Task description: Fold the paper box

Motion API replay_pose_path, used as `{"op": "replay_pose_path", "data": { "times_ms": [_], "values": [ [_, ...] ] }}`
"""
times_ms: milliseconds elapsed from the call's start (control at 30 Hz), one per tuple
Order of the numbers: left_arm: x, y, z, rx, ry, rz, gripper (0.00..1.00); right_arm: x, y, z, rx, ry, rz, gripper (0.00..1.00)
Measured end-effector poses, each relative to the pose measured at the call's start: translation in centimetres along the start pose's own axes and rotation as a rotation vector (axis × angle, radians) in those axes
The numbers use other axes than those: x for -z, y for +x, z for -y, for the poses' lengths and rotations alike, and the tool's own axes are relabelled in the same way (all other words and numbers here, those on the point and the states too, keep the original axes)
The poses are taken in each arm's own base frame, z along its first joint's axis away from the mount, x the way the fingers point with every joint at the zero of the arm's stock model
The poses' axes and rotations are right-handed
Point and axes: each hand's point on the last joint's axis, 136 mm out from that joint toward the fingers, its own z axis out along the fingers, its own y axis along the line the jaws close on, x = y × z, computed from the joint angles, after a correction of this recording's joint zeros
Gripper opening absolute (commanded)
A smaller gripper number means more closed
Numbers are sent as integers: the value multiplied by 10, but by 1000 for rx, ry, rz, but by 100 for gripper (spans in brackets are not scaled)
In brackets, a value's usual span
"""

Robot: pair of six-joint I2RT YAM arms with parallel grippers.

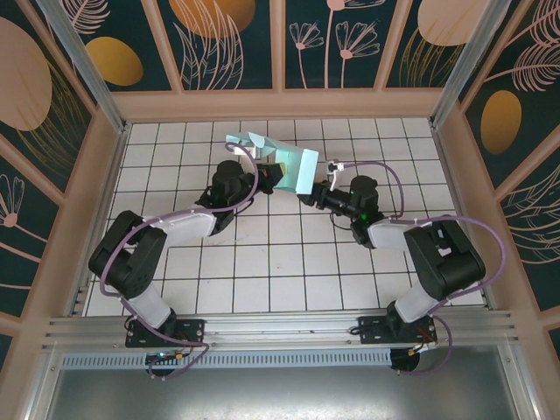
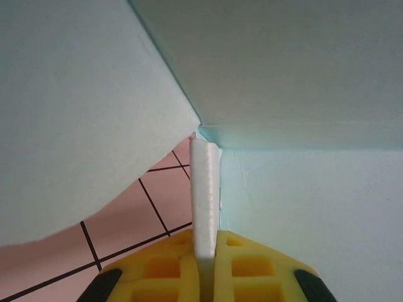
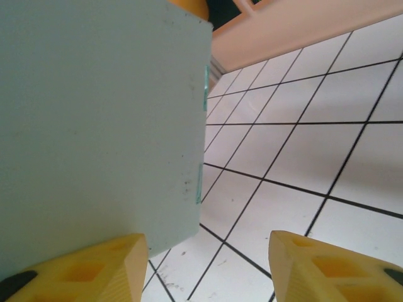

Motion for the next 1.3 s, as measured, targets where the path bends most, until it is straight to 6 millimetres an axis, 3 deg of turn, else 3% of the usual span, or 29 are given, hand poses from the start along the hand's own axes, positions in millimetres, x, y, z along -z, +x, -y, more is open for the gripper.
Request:
{"op": "replay_pose_path", "data": {
  "times_ms": [167,333,533,633,733,933,1100,1300],
  "values": [
    [5,-3,-9,2,-100,23,0,34,-19,19,-7,114,79,63],
    [15,15,-60,7,-379,-33,0,78,-45,49,-1,320,186,62],
    [38,37,-115,1,-703,-124,0,97,-51,65,45,536,174,58],
    [52,52,-132,18,-816,-179,0,85,-50,62,93,613,127,57],
    [63,70,-147,46,-892,-232,0,56,-44,55,140,650,60,57],
    [79,104,-164,100,-981,-335,0,-1,-5,69,174,732,-110,55],
    [82,111,-167,119,-1001,-353,0,-43,29,76,193,763,-240,53],
    [80,111,-167,123,-1002,-352,0,-61,54,91,162,790,-319,37]
  ]
}}
